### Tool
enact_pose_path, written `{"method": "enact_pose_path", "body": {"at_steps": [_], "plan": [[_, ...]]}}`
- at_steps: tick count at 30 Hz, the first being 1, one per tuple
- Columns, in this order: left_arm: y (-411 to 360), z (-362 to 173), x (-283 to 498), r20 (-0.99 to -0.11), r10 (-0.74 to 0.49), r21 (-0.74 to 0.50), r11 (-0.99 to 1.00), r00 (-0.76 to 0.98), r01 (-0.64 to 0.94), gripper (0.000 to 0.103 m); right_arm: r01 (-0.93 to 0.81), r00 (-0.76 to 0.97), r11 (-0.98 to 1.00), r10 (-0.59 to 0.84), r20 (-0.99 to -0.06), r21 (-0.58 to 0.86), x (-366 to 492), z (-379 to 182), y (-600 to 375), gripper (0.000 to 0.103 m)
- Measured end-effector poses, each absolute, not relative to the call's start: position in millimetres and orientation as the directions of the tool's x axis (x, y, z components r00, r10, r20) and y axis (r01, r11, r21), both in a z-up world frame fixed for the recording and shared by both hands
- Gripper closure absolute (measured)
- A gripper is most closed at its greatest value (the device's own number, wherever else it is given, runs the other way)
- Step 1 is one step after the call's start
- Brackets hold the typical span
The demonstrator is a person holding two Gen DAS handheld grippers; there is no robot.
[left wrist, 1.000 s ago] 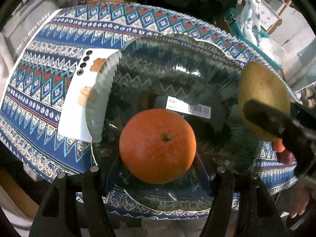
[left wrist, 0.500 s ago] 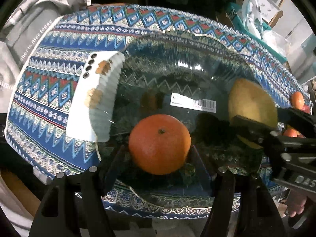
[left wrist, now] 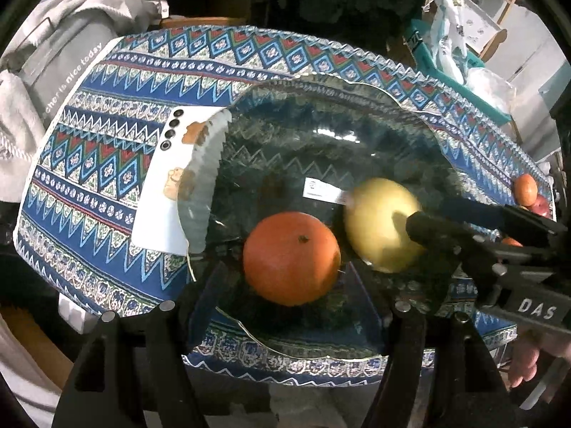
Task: Organize fruits
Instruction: 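Open both tools and withdraw them from the glass bowl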
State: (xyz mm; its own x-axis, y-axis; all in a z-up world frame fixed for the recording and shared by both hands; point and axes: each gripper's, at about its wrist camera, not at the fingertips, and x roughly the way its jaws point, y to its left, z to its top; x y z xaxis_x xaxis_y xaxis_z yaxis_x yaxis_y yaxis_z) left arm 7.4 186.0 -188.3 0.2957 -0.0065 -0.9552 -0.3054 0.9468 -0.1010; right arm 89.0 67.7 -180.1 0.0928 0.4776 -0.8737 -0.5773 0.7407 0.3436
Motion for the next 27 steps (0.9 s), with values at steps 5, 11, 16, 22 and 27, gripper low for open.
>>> {"method": "enact_pose_path", "body": {"at_steps": [5, 11, 16, 22, 27], "plan": [[177, -177, 8, -0.943, -0.009, -0.108, 0.954, 0.332, -0.28, 0.032, -0.564, 0.146, 0.753, 0.496, -0.856, 0.34, 88, -153, 53, 0.035], [161, -161, 10, -0.926, -0.018, -0.117, 0.964, 0.377, -0.24, 0.032, -0.551, 0.231, 0.778, 0.488, -0.841, 0.3, 83, -120, 28, 0.032], [139, -143, 10, -0.906, -0.02, -0.108, 0.977, 0.423, -0.185, 0.032, -0.538, 0.313, 0.812, 0.441, -0.841, 0.225, 77, -97, 3, 0.029], [107, -125, 12, -0.884, -0.039, -0.1, 0.989, 0.466, -0.106, 0.028, -0.506, 0.37, 0.841, 0.412, -0.833, 0.191, 71, -82, -32, 0.026], [84, -111, 14, -0.872, -0.061, -0.099, 0.994, 0.485, -0.053, 0.026, -0.482, 0.409, 0.86, 0.391, -0.824, 0.169, 63, -73, -66, 0.021]]}}
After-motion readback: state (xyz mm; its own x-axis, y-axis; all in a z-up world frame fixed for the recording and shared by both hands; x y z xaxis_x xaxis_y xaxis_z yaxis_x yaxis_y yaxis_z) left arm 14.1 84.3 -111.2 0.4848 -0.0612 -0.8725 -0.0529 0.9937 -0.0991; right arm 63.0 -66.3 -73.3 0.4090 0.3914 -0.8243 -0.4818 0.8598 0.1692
